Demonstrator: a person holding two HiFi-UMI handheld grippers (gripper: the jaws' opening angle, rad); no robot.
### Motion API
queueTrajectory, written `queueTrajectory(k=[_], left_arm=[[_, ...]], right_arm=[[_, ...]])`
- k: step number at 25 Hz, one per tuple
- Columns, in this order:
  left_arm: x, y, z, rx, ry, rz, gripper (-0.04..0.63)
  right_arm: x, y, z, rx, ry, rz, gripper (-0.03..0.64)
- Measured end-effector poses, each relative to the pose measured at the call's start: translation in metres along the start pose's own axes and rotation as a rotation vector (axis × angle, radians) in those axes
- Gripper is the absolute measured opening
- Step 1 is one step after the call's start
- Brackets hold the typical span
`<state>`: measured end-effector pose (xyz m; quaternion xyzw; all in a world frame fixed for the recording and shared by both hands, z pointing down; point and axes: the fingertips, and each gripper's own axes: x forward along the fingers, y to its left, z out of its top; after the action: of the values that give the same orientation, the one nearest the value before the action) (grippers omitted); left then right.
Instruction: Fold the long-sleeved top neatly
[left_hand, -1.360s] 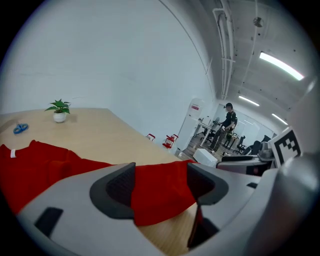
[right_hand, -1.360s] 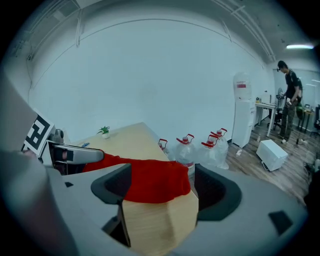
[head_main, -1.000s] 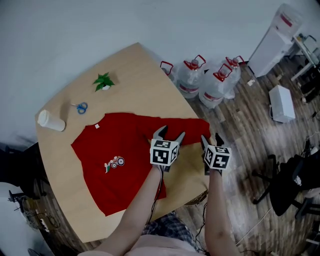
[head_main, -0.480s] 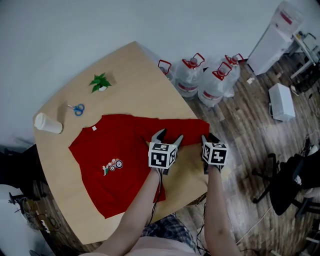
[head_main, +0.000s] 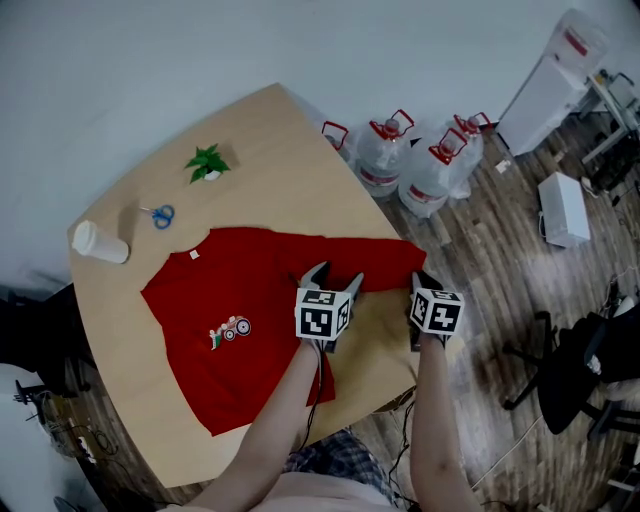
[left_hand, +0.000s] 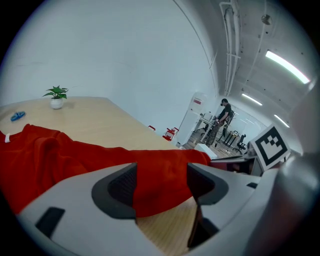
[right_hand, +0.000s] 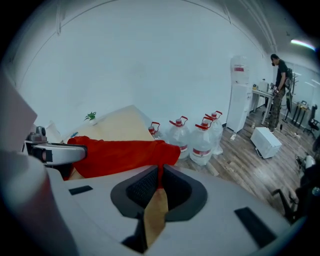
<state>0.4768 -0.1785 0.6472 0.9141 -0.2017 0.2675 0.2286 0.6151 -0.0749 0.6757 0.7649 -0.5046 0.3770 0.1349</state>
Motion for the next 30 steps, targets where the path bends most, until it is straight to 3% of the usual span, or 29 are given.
queueTrajectory(k=[6, 12, 20, 30], left_arm=[[-0.021, 0.020, 0.016, -0.020, -0.041, 0.049, 0.310], [-0.053, 0.046, 0.031, -0.044, -0.086, 0.107, 0.310], [-0.116, 0.107, 0.038, -0.107, -0.151, 0.238, 0.310], [-0.224, 0.205, 0.017, -0.217, -0.216, 0.444, 0.310]], right_arm=[[-0.027, 0.021, 0.039, -0.051, -0.104, 0.016, 0.038], [-0.046, 0.073, 0.080, -0.143, -0.181, 0.084, 0.038], [-0.055, 0.177, 0.118, -0.271, -0.251, 0.251, 0.037], [-0.052, 0.333, 0.119, -0.414, -0.256, 0.492, 0.037]])
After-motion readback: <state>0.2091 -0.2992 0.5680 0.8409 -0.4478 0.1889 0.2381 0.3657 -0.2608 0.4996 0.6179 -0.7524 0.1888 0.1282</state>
